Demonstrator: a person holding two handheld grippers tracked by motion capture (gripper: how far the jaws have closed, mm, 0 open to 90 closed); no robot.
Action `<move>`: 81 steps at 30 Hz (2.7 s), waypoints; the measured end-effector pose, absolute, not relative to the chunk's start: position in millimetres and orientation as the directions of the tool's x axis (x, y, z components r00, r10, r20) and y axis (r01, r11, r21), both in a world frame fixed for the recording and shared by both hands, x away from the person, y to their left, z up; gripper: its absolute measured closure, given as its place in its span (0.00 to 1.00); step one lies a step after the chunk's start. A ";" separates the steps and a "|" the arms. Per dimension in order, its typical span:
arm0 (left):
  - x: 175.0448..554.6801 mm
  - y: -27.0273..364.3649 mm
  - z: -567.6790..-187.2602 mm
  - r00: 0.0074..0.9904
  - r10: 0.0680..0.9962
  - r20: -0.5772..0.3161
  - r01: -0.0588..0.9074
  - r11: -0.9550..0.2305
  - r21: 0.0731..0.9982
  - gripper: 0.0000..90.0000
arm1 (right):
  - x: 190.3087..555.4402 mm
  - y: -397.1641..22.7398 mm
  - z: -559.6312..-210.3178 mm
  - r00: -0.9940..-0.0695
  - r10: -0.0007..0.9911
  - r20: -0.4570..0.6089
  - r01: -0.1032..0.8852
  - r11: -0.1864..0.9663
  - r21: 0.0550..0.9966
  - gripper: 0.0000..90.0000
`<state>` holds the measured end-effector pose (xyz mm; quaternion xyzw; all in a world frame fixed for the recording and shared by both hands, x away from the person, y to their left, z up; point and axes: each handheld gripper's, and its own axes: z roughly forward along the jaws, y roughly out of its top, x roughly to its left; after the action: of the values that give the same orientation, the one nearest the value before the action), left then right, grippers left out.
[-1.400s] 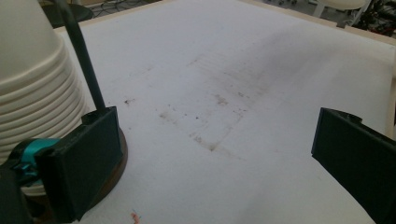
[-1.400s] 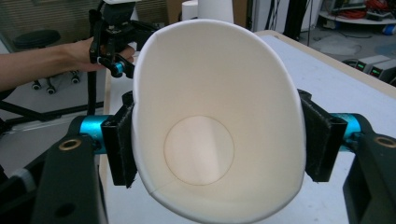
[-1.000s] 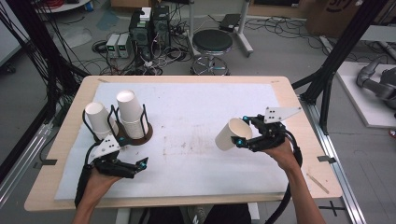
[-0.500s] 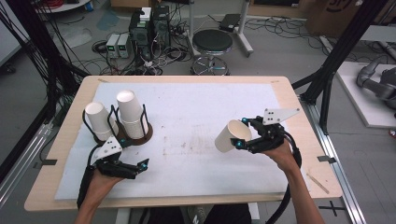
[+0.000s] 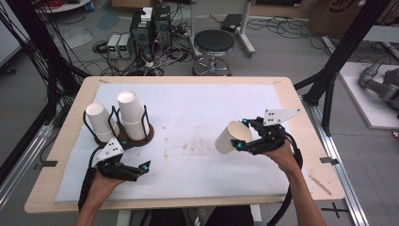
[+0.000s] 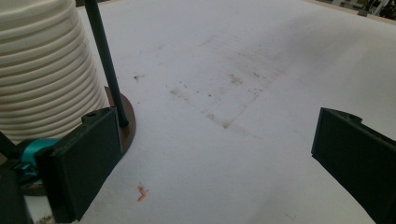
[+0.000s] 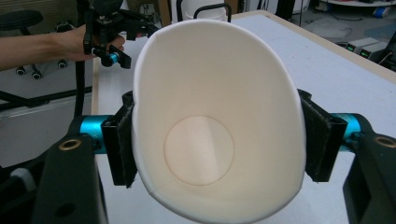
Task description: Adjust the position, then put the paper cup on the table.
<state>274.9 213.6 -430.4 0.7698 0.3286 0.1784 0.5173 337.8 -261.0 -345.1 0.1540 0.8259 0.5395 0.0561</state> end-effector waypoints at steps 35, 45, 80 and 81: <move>276.7 214.5 -431.2 0.724 0.687 -0.060 0.323 -0.260 0.910 0.02 | 345.1 -237.4 -338.8 -0.955 0.293 0.038 0.167 0.432 0.886 0.32; 278.3 215.3 -431.8 0.726 0.685 -0.057 0.322 -0.266 0.909 0.02 | 350.9 -212.6 -336.9 -0.967 0.255 0.014 0.142 0.488 0.861 0.32; 279.5 210.4 -436.5 0.734 0.677 -0.057 0.331 -0.283 0.900 0.02 | 354.9 -167.3 -363.8 -0.975 0.208 -0.080 0.090 0.696 0.713 0.32; 279.6 210.7 -436.5 0.732 0.679 -0.057 0.330 -0.280 0.901 0.02 | 355.0 -166.5 -364.4 -0.975 0.207 -0.081 0.089 0.698 0.711 0.32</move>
<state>279.6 210.7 -436.5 0.7812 0.3229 0.1724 0.5056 355.0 -166.5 -364.4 0.0805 0.9181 0.3802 0.0772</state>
